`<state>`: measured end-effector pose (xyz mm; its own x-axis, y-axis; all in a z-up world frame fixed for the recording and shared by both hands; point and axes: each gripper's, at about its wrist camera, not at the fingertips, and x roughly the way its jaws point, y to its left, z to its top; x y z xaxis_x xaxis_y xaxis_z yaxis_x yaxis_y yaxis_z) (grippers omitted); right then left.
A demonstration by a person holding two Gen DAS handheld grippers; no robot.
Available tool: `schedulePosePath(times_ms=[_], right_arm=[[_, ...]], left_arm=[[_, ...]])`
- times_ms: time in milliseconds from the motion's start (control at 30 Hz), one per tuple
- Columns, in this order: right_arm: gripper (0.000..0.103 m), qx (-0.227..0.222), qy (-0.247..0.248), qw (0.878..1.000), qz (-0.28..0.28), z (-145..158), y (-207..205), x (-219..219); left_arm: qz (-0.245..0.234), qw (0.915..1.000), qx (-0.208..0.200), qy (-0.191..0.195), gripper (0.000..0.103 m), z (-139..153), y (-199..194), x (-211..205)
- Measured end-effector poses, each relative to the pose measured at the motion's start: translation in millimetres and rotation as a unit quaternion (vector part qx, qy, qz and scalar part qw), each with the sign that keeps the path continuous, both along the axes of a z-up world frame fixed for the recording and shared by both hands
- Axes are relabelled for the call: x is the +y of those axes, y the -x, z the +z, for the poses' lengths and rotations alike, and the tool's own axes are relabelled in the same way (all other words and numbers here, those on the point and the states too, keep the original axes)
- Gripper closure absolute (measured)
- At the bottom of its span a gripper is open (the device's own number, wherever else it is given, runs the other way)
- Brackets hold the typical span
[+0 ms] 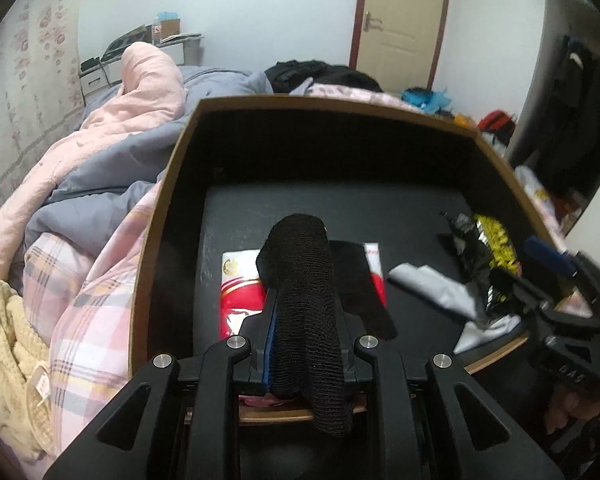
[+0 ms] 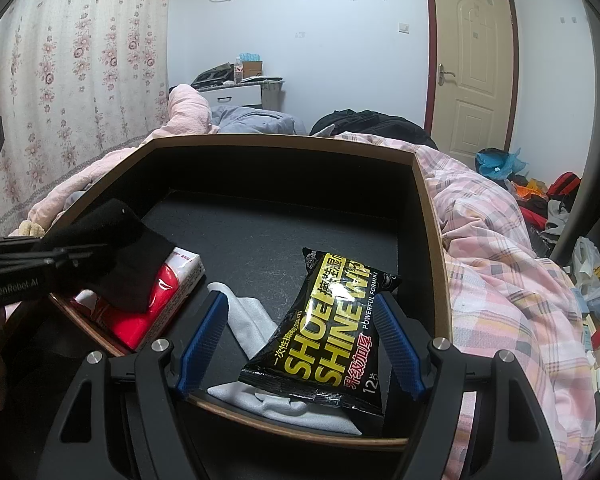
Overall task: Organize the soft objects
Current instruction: 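Lower the black sock onto the red tissue packs and open the left gripper, then withdraw the open left gripper from the box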
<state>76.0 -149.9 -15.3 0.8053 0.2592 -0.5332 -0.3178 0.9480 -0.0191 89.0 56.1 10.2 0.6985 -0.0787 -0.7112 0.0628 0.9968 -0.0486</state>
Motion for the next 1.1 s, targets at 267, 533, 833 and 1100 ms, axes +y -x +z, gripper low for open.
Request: schedulePosePath(times_ms=[267, 533, 833, 1100], right_arm=[[0.029, 0.000, 0.002, 1.000, 0.001, -0.7, 0.0, 0.9], [0.029, 0.001, 0.000, 1.000, 0.002, -0.6, -0.8, 0.8], [0.029, 0.000, 0.001, 1.000, 0.002, -0.7, -0.9, 1.5], [0.026, 0.000, 0.004, 1.000, 0.004, -0.7, -0.8, 1.5]], left_arm=[[0.000, 0.9984, -0.037, 0.044, 0.041, 10.6, 13.6, 9.8], [0.047, 0.9888, -0.130, 0.057, 0.021, 38.2, 48.4, 29.6], [0.079, 0.9860, -0.121, 0.083, 0.010, 35.2, 55.3, 48.0], [0.077, 0.9928, -0.067, 0.063, 0.000, 12.6, 37.1, 39.4]])
